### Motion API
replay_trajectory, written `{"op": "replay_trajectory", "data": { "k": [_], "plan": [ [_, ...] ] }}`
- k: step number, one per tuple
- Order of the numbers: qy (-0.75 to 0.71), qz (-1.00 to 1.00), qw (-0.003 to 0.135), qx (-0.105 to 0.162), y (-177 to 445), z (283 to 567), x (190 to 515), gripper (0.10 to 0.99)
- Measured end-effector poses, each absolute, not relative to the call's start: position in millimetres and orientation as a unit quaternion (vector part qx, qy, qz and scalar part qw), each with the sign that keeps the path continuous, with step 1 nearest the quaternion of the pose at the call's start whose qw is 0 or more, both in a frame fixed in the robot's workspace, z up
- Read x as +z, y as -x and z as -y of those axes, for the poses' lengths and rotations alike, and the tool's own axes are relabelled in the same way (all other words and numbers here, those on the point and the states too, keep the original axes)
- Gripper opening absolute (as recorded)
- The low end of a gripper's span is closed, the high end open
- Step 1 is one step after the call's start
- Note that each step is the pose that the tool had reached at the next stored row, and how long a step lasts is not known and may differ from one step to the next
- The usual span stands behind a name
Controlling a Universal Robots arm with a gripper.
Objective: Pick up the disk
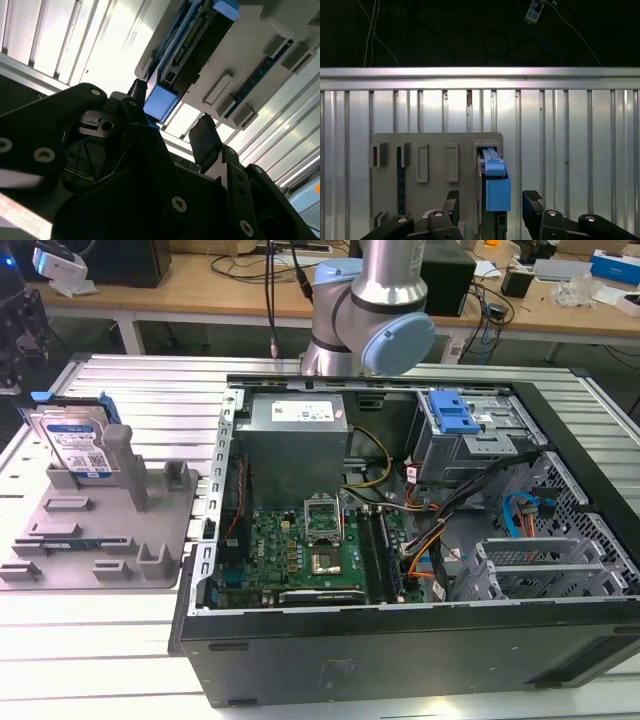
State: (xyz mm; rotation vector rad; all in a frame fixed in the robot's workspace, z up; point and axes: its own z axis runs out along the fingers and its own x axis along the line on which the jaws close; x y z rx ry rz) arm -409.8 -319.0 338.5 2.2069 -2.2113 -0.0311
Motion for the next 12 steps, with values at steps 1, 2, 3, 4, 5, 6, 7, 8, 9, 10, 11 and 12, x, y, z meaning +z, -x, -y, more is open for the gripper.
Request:
{"op": "replay_trajectory", "data": {
  "k": [1,2,3,4,5,6,7,8,9,10,11,12],
  "plan": [
    [-0.707,0.707,0.008,-0.01,410.3,318.3,337.1,0.616],
    [-0.708,0.706,0.009,-0.01,410.4,318.4,336.2,0.616],
    [-0.708,0.706,0.009,-0.01,410.4,318.4,334.6,0.616],
    [-0.709,0.705,0.009,-0.01,410.5,318.3,333.4,0.616],
    [-0.709,0.705,0.009,-0.01,410.4,318.3,332.5,0.616],
    [-0.71,0.705,0.009,-0.01,410.5,318.3,330.7,0.616],
    [-0.71,0.704,0.009,-0.01,410.5,318.3,329.3,0.616],
    [-0.71,0.704,0.009,-0.01,410.5,318.3,328.0,0.616],
    [-0.71,0.704,0.009,-0.01,410.5,318.3,327.0,0.616],
    [-0.71,0.704,0.009,-0.01,410.5,318.3,325.8,0.616],
    [-0.711,0.704,0.009,-0.01,410.6,318.4,324.9,0.616],
    [-0.711,0.703,0.009,-0.01,410.7,318.4,323.1,0.616]
  ]
}}
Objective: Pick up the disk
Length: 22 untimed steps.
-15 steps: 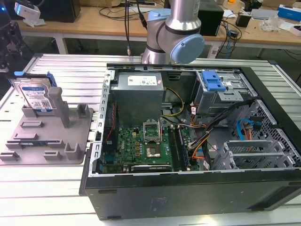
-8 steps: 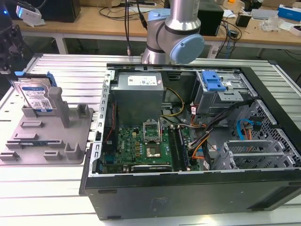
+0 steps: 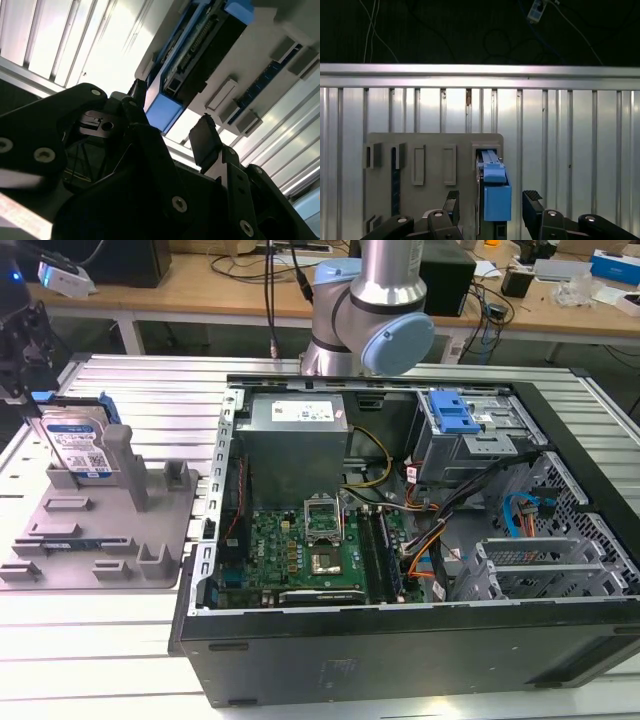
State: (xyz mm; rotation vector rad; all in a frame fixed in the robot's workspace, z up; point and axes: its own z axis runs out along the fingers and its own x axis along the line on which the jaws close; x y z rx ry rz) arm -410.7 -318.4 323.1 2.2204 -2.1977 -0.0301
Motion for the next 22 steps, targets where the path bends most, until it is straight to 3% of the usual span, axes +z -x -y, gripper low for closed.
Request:
{"op": "replay_trajectory", "data": {
  "k": [13,14,15,16,22],
  "plan": [
    [-0.711,0.703,0.009,-0.01,411.5,318.5,305.2,0.616],
    [-0.711,0.703,0.009,-0.01,411.5,318.5,303.3,0.537],
    [-0.711,0.703,0.009,-0.01,411.6,318.5,301.9,0.537],
    [-0.711,0.703,0.009,-0.01,411.6,318.5,300.5,0.467],
    [-0.711,0.703,0.009,-0.01,412.1,318.4,299.7,0.467]
  ]
}}
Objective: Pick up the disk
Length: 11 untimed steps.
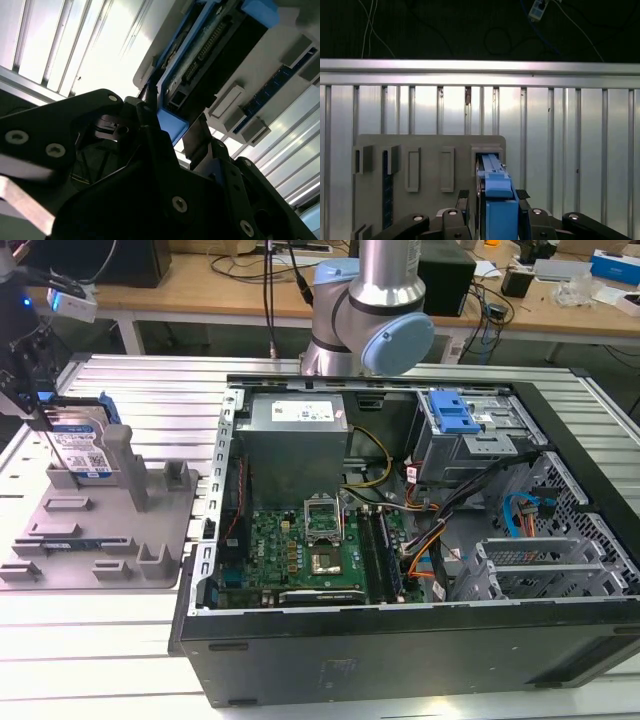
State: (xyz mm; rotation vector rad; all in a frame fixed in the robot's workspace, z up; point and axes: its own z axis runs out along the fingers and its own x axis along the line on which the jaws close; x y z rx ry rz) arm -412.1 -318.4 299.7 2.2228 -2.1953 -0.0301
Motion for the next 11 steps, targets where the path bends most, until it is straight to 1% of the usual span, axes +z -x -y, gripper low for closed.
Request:
{"op": "replay_trajectory", "data": {
  "k": [11],
  "plan": [
    [-0.711,0.703,0.009,-0.01,413.6,314.7,298.0,0.467]
  ]
}}
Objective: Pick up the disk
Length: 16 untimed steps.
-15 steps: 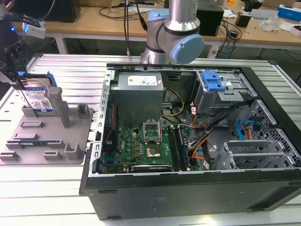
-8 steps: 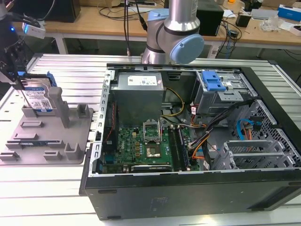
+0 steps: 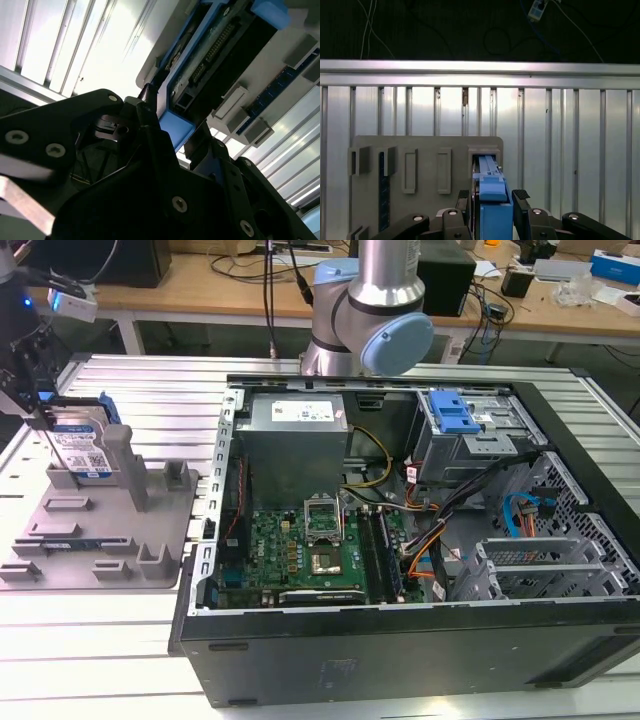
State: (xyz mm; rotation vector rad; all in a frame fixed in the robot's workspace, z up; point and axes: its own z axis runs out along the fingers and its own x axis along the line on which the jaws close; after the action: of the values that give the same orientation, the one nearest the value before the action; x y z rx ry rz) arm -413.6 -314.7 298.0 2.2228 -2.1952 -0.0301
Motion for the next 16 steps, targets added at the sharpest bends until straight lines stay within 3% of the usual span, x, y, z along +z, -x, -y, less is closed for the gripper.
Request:
{"op": "replay_trajectory", "data": {
  "k": [9,10,11,16],
  "plan": [
    [-0.711,0.703,0.009,-0.01,413.7,314.7,297.2,0.467],
    [-0.711,0.703,0.009,-0.01,413.7,314.8,297.1,0.384],
    [-0.711,0.703,0.009,-0.01,413.7,314.9,296.9,0.369],
    [-0.711,0.703,0.009,-0.01,413.6,316.1,295.9,0.369]
  ]
}}
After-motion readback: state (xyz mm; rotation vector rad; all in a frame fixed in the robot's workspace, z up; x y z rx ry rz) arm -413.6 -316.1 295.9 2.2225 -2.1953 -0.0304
